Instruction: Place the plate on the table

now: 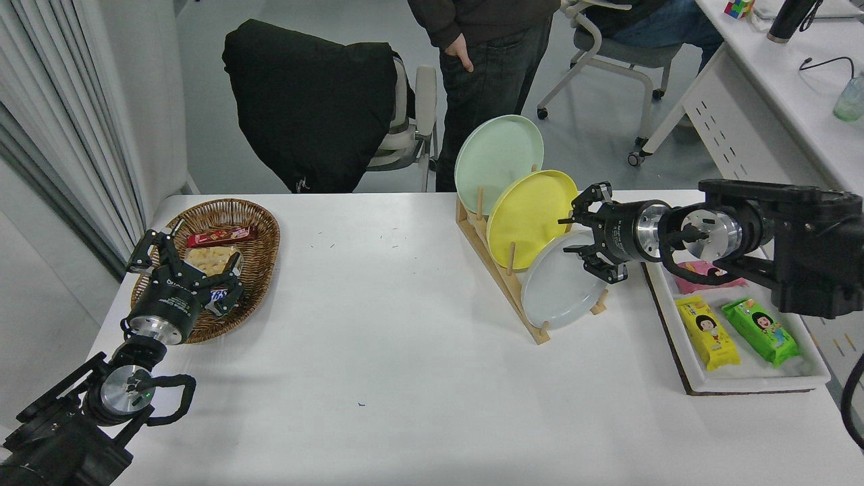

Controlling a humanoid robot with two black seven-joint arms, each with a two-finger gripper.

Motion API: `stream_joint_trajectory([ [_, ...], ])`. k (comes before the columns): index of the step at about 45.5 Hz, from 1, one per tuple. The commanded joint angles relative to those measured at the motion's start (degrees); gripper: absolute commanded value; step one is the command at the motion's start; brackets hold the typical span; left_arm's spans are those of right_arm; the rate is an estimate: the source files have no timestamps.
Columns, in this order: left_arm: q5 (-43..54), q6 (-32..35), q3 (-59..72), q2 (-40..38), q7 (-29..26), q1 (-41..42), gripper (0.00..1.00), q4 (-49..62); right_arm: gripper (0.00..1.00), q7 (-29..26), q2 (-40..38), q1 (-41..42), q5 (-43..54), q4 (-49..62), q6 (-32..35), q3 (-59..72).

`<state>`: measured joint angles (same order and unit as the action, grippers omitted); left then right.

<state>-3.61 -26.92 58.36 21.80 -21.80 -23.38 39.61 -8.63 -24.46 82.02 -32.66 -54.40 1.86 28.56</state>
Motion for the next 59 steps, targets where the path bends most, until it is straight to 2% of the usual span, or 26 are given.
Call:
stream_joint_trajectory([
  [1, 0.0, 0.02, 0.0, 0.0, 0.0, 0.0, 0.98, 0.03, 0.33, -0.25, 0.03, 0.07, -0.03, 0.18, -0.1, -0.79],
  [11, 0.0, 0.02, 0.0, 0.0, 0.0, 0.0, 0.98, 0.03, 0.3, -0.6, 0.03, 0.07, -0.03, 0.18, -0.1, -0.7],
  [19, 0.0, 0.02, 0.0, 0.0, 0.0, 0.0, 0.98, 0.03, 0.25, -2.18, 0.03, 0.07, 0.06, 0.18, -0.1, -0.7],
  [40, 0.0, 0.02, 0.0, 0.0, 0.0, 0.0, 0.98, 0.03, 0.23, -3.32, 0.03, 0.51, 0.06, 0.18, -0.1, -0.7],
  [51, 0.0, -0.07, 0.0, 0.0, 0.0, 0.0, 0.98, 0.03, 0.17, -4.64, 0.03, 0.6, 0.06, 0.18, -0.1, -0.79],
  [59, 0.0, -0.07, 0.0, 0.0, 0.0, 0.0, 0.98, 0.03, 0.17, -5.26, 0.03, 0.77, -0.03, 0.26, -0.19, -1.05],
])
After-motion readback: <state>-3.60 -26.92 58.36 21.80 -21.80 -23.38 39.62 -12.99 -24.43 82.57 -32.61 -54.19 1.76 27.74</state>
